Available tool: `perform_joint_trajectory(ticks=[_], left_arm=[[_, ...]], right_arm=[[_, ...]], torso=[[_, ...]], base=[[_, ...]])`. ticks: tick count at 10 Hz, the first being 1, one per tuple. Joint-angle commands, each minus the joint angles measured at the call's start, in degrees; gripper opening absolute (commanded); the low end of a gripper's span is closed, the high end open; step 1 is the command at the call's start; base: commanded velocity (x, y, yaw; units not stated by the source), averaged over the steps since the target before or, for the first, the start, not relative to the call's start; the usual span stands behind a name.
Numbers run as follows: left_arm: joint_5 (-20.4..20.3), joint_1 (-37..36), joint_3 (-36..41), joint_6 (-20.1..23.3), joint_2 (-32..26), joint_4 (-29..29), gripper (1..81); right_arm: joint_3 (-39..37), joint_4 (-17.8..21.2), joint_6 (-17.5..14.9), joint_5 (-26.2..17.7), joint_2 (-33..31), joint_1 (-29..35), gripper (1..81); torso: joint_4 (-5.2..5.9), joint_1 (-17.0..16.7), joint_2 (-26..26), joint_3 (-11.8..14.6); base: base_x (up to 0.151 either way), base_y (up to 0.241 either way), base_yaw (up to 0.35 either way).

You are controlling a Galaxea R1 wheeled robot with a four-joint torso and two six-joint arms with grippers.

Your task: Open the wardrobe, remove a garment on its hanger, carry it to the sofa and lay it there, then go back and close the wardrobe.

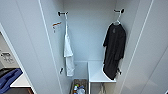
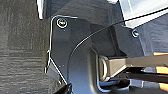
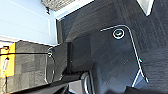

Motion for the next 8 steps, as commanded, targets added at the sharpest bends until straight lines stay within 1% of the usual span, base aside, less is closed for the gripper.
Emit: perform_joint_trajectory(ticks=[1,3,4,6,7,8], left_arm=[[6.6,-0.8,-8.2,0.1,5.5,1.6,81.1],[7.7,-0.8,-12.2,1.1,8.2,1.6,81.1],[7.9,-0.8,-13.8,1.8,9.5,1.6,81.1],[8.0,-0.7,-16.2,3.2,11.6,1.5,81.1],[9.0,-0.7,-16.9,4.0,12.5,1.5,81.1],[9.2,-0.8,-17.4,4.4,13.1,1.4,81.1]], right_arm=[[-12.9,-1.6,-0.4,-4.7,9.4,-3.1,81.1],[-22.2,-2.4,-0.5,-5.1,16.5,-5.0,81.1],[-26.7,-3.0,-0.4,-6.0,20.0,-5.6,81.1],[-34.6,-2.8,-0.4,-6.4,25.5,-6.1,81.1],[-37.1,-2.8,-0.4,-6.6,27.6,-6.2,81.1],[-38.0,-2.8,-0.4,-8.6,28.8,-6.0,81.1]], torso=[[0.00,0.0,0.0,0.0],[0.00,0.0,0.0,0.0],[0.00,0.0,0.0,0.0],[0.00,0.0,0.0,0.0],[0.00,0.0,0.0,0.0],[0.00,0.0,-0.1,0.0]], base=[[0.000,0.000,0.000],[0.000,0.000,0.000],[0.000,0.000,0.000],[0.000,0.000,0.000],[0.000,0.000,0.000],[0.000,0.000,0.000]])
